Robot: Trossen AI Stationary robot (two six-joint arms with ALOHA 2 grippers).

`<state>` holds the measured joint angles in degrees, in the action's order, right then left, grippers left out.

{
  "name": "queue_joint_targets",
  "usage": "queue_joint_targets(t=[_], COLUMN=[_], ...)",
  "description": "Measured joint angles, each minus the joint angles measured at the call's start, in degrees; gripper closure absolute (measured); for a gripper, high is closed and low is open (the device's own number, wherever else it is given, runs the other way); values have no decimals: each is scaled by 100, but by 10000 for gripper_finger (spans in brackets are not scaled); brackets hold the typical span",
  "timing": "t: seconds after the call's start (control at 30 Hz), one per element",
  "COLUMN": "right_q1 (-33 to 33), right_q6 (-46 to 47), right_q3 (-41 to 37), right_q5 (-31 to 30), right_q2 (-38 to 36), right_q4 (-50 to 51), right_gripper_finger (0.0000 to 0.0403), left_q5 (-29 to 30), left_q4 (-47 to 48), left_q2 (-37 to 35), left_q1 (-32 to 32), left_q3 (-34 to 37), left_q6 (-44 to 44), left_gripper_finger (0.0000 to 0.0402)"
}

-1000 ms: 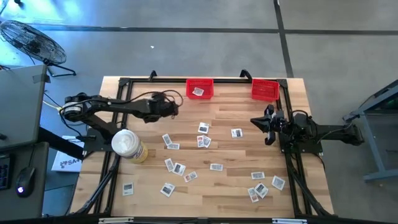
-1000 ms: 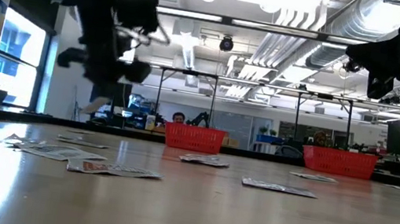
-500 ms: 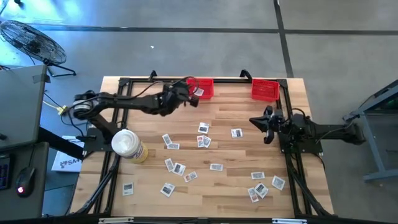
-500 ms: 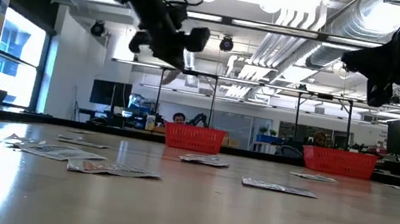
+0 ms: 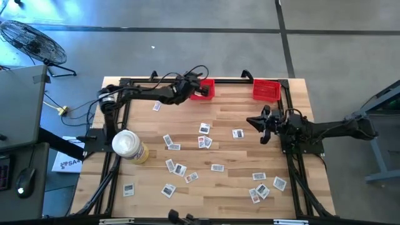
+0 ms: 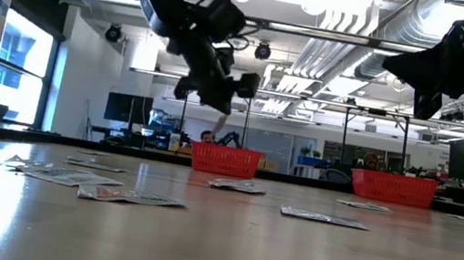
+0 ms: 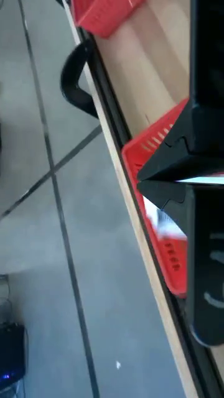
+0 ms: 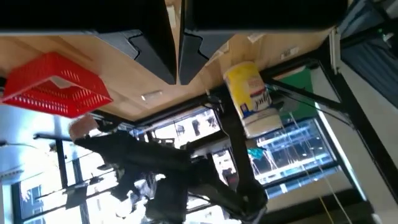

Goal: Pick & Place First Aid Supplies
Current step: Put the towelette pack into the left red bin

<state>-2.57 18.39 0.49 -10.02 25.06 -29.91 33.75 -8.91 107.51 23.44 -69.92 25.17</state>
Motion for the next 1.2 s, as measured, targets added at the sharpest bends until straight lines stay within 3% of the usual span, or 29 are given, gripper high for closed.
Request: queue_joint_targets(t=[0.17,0.47,0.83,1.0,1.2], right_q1=[9,7,9,75,438], right_q6=[79,208,360,374,126], right_q3=[-2,-2,10,408,1421], right_q5=[-215,-1340,-1529,-1597,-2226], right_q2=[484,1053,1134,1478,2737], right_q4=[-176,-254,-395,15,1375], right_gripper_finger=[391,391,391,391,391], left_q5=[8,25,-36,-25,272], left_q4=[212,685,1125,1758,2420], left_q2=[360,507,504,81,-577], left_q1=[24,30,209,336,204], left_q3=[-255,-272,-272,-272,2], left_q6=[323,820,758,568,12], left_gripper_finger=[401,399,351,334,330])
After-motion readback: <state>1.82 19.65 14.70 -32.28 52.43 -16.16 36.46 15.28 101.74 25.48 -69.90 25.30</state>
